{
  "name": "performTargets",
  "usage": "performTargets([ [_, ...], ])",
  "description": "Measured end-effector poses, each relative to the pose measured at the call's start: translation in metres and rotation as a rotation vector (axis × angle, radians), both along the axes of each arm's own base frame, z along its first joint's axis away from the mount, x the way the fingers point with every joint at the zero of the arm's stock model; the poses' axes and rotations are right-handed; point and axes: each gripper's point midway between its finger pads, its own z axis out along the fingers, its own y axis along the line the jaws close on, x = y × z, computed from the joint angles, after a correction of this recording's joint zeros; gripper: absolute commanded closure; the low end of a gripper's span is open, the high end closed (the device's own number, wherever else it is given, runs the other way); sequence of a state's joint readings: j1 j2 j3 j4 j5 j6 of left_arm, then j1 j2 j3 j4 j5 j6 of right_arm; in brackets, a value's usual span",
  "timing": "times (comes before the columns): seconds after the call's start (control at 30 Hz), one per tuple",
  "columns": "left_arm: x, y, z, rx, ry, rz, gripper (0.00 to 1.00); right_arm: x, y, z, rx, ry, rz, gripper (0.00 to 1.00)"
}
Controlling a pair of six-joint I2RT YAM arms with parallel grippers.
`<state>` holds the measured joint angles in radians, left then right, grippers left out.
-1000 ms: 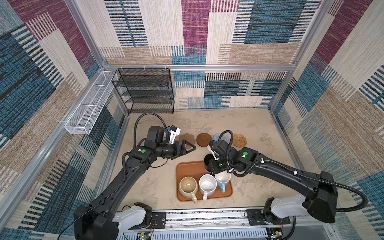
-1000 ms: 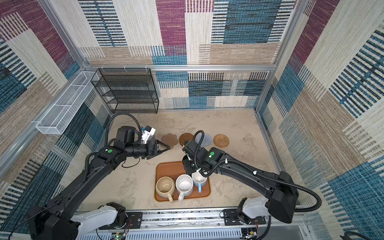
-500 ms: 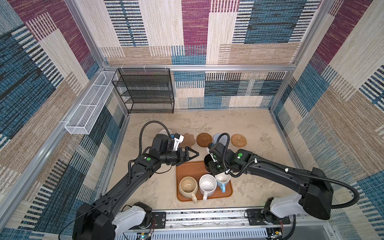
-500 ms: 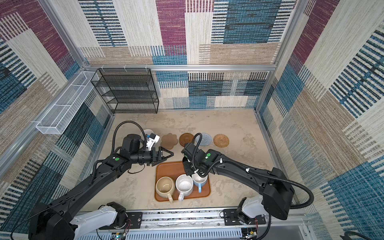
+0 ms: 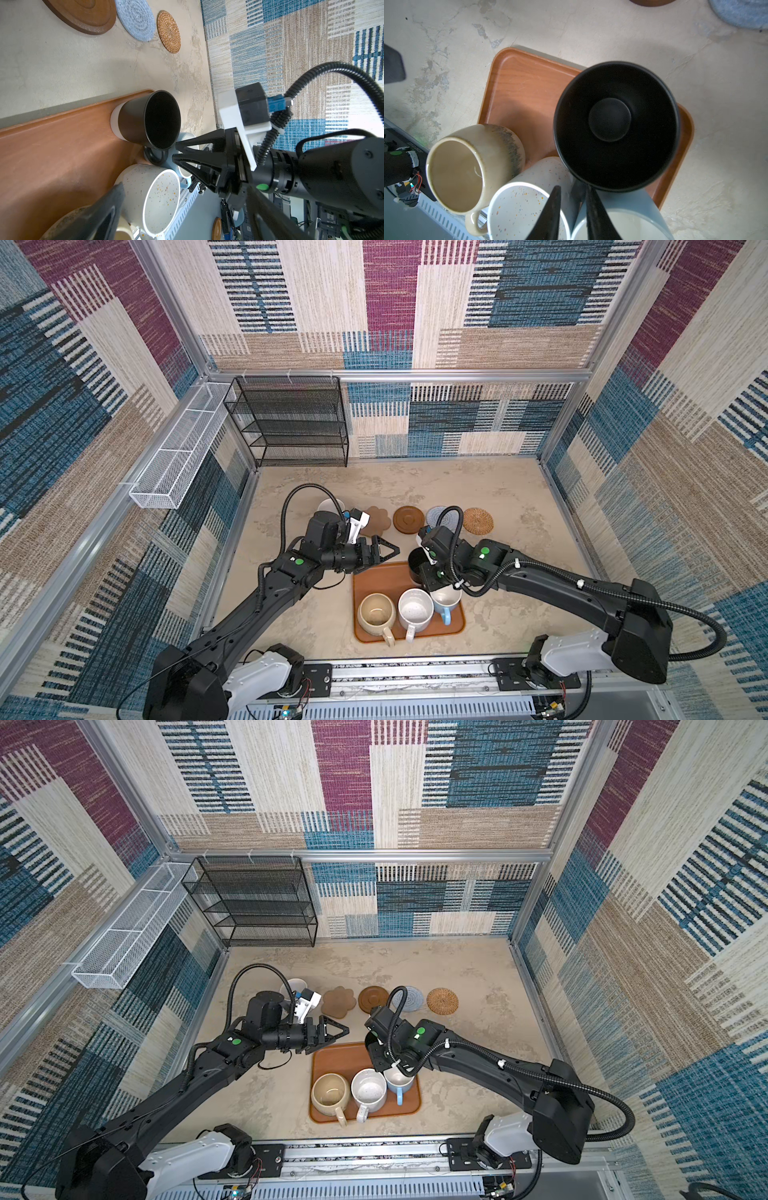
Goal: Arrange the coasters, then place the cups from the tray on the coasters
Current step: 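Lower the right gripper and grasp the black mug rim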
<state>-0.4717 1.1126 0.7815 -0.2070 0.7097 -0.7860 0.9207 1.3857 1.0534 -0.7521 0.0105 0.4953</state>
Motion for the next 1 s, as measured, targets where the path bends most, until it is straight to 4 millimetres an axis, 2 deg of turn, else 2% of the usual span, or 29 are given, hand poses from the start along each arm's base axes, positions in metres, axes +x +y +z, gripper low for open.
performTargets([
  [1.0,0.002,-0.006,-0.019,0.01,0.019,-0.009,0.07,0.002,-0.004,-0.025,-0.079,0.03,-0.007,0.72],
])
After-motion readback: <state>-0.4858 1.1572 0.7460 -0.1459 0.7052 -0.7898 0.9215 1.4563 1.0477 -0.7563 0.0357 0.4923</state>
